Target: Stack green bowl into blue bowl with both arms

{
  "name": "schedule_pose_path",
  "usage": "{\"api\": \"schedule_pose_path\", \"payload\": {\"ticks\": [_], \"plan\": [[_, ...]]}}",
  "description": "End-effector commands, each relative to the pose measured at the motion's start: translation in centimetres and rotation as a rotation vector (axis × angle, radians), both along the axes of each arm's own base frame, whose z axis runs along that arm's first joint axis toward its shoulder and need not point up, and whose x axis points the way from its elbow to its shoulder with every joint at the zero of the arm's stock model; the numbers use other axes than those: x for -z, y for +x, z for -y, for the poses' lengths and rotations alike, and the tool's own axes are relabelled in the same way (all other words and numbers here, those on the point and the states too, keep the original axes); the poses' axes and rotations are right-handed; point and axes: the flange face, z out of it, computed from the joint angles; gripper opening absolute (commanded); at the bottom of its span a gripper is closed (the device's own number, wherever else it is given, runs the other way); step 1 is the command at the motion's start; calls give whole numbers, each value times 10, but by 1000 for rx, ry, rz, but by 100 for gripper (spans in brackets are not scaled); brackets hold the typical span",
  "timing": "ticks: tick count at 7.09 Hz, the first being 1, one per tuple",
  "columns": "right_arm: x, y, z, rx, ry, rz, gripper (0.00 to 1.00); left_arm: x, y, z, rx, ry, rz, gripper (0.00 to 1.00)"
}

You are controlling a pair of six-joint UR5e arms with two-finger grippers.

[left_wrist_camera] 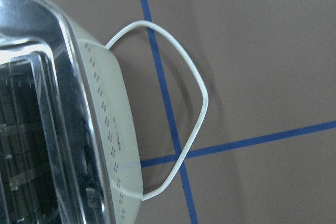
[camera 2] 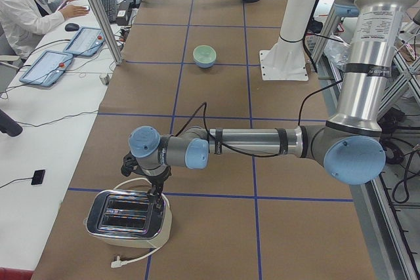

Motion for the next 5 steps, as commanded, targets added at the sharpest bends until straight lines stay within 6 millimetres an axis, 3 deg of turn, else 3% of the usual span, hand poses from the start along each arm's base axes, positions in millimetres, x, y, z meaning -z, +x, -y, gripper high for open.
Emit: {"api": "schedule_pose_path", "payload": {"ticks": [1, 4, 5], "plan": [[-28, 16, -31, 1, -37, 0, 100, 8, -9, -4, 16, -12, -1, 100], [-35, 17, -50, 1, -54, -1, 100, 8, -10, -17, 28, -69, -58, 100], [-39, 17, -54, 2, -61, -2, 100, 0, -14, -28, 38, -89, -64, 100]]}}
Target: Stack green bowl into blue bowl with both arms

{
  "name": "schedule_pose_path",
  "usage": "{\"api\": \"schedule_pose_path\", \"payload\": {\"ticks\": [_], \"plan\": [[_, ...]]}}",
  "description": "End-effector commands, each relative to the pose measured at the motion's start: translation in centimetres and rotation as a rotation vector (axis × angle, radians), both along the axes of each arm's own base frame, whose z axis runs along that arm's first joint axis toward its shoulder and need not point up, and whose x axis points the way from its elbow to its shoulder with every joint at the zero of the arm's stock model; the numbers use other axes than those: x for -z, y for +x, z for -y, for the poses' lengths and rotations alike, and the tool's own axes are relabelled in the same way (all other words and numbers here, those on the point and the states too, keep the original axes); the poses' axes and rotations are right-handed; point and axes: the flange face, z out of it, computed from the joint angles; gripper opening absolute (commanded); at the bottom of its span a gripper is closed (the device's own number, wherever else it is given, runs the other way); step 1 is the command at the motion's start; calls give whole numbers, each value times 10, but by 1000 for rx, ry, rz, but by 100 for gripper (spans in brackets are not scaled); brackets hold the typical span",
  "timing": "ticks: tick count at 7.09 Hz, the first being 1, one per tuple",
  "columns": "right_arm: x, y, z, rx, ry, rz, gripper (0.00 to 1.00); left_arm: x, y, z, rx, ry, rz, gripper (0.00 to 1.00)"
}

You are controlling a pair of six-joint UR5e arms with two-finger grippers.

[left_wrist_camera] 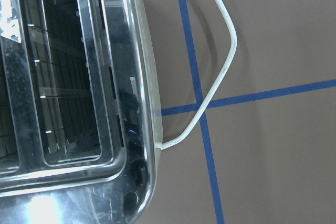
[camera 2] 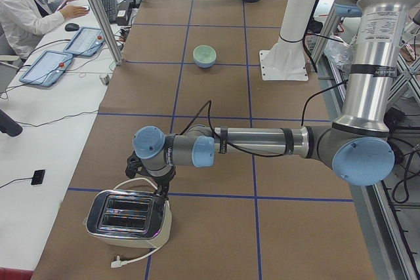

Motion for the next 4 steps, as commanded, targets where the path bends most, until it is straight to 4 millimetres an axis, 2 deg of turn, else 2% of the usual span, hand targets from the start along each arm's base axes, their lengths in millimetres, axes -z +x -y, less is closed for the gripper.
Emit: {"api": "schedule_pose_path", "payload": {"ticks": [1, 4], "plan": [[-6, 1, -12, 2, -12, -1, 100, -8, -4, -12, 13, -31, -21, 100], [-11, 0, -21, 17, -12, 15, 100, -5, -6, -13, 18, -28, -21, 100]]}}
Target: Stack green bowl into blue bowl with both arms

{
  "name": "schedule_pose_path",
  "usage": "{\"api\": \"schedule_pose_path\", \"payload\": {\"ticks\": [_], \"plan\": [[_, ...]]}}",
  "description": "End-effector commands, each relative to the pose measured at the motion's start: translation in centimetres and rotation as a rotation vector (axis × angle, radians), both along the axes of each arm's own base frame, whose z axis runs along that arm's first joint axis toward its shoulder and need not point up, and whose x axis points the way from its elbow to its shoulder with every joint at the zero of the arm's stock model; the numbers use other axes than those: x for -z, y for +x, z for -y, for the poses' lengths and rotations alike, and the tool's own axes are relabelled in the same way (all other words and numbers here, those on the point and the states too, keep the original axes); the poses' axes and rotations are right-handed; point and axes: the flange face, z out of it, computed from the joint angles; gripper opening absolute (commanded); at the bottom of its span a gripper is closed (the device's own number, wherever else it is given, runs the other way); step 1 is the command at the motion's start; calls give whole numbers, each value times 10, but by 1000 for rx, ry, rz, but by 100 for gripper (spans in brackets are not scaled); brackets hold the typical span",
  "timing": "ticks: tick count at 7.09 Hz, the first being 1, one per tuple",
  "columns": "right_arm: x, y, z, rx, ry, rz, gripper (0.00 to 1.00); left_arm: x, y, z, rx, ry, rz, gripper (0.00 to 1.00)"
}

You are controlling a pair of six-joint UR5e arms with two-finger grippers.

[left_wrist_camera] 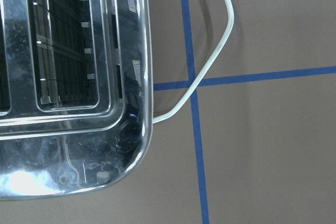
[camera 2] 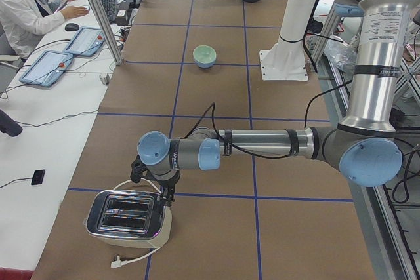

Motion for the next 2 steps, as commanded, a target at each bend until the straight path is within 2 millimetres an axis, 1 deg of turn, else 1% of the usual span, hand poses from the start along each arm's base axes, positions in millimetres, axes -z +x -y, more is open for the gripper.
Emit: {"api": "schedule_pose_path", "payload": {"ticks": [1, 2], "plan": [[0, 0, -2, 3, 2, 4, 100, 0, 0, 0, 2, 0, 0, 100], [3, 0, -1, 3, 4, 7, 100, 0, 0, 0, 2, 0, 0, 100]]}}
